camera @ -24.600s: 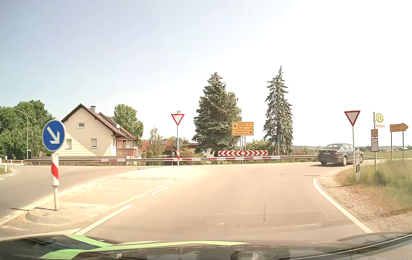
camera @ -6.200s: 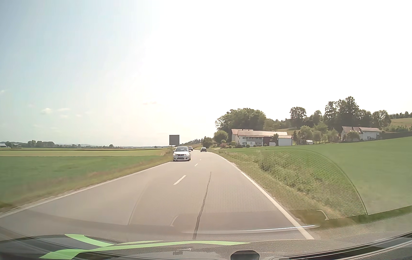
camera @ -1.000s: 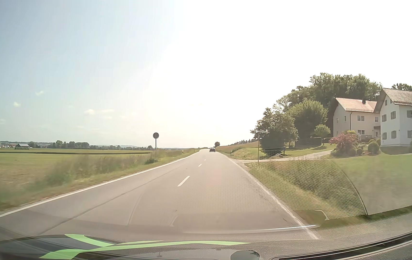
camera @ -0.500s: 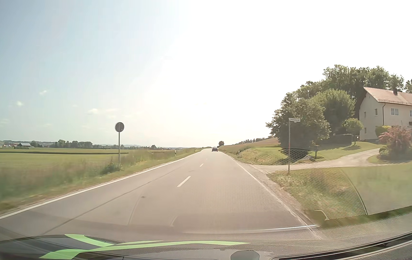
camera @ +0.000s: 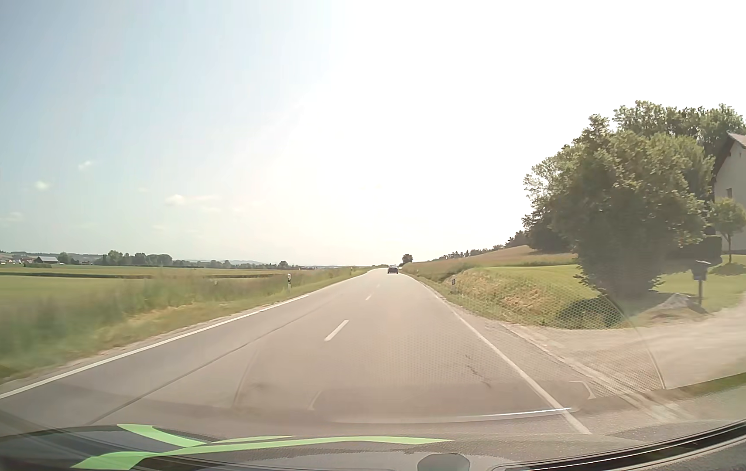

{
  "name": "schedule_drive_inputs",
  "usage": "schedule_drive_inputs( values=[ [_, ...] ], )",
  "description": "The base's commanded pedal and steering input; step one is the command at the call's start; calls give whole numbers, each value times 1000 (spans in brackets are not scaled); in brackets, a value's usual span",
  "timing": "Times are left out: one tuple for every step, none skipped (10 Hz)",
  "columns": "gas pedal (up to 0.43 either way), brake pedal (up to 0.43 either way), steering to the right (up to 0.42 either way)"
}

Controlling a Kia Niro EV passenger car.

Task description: Follow the waypoints while adhering to traffic rules and regulations

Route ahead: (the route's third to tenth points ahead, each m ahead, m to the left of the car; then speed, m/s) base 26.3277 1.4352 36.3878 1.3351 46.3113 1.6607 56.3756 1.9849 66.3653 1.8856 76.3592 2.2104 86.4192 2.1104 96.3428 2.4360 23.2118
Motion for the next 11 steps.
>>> schedule_drive_inputs(
  values=[
    [138, 0, -5],
    [150, 0, -4],
    [150, 0, -4],
    [157, 0, -4],
    [157, 0, -4],
    [157, 0, -3],
    [169, 0, -3],
    [169, 0, -3],
    [169, 0, -3],
    [169, 0, -3],
    [169, 0, -3]
  ],
)
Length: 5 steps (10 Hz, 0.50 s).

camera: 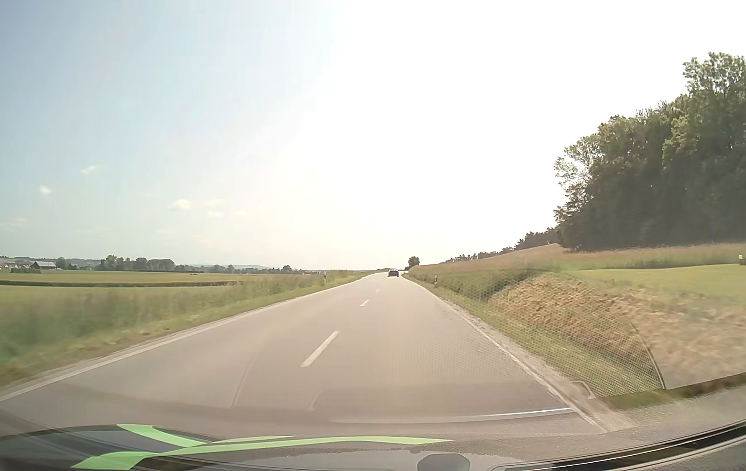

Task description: Follow the waypoints while adhering to traffic rules and regulations

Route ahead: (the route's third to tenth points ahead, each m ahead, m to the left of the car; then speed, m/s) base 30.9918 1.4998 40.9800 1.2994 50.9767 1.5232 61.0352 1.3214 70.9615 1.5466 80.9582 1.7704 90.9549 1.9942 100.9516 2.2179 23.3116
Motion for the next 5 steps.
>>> schedule_drive_inputs(
  values=[
    [169, 0, -3],
    [169, 0, -3],
    [150, 0, -3],
    [138, 0, -3],
    [118, 0, -3]
  ],
)
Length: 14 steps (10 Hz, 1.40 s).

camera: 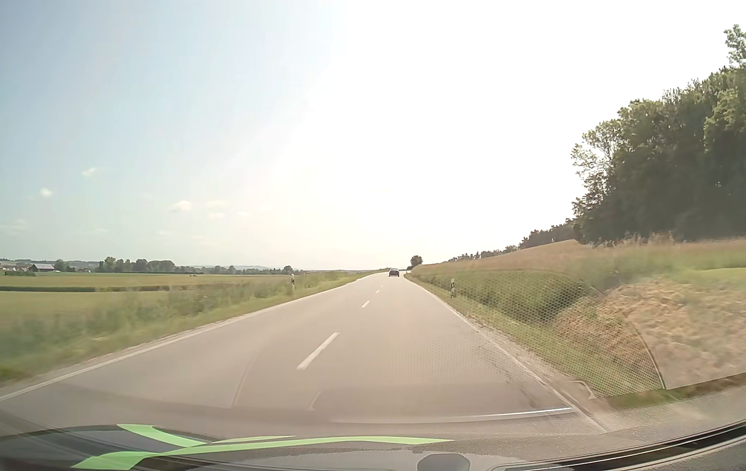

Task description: Follow the waypoints while adhering to traffic rules and regulations

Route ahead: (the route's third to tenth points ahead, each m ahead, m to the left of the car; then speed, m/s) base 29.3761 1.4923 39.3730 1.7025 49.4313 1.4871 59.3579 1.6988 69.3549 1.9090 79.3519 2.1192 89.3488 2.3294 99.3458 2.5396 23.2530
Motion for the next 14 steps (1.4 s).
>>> schedule_drive_inputs(
  values=[
    [59, 0, -3],
    [39, 0, -3],
    [39, 0, -3],
    [39, 0, -3],
    [47, 0, -3],
    [59, 0, -3],
    [79, 0, -3],
    [87, 0, -3],
    [87, 0, -3],
    [87, 0, -3],
    [87, 0, -3],
    [87, 0, -3],
    [87, 0, -3],
    [87, 0, -4]
  ],
)
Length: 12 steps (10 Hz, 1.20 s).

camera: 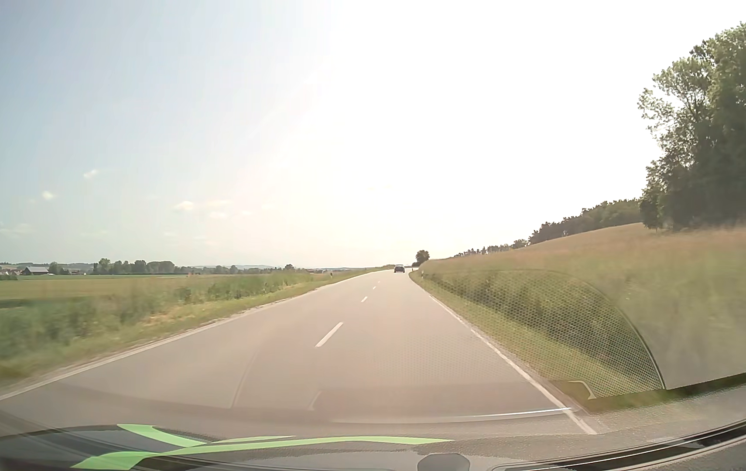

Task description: Follow the waypoints while adhering to traffic rules and regulations

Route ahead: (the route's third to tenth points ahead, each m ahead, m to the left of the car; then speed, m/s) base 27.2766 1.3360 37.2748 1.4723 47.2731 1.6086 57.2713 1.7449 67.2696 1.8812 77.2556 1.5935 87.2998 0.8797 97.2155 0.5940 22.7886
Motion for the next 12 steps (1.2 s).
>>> schedule_drive_inputs(
  values=[
    [87, 0, -3],
    [87, 0, -3],
    [87, 0, -4],
    [87, 0, -4],
    [87, 0, -5],
    [98, 0, -6],
    [110, 0, -6],
    [110, 0, -6],
    [110, 0, -6],
    [110, 0, -6],
    [110, 0, -6],
    [118, 0, -5]
  ],
)
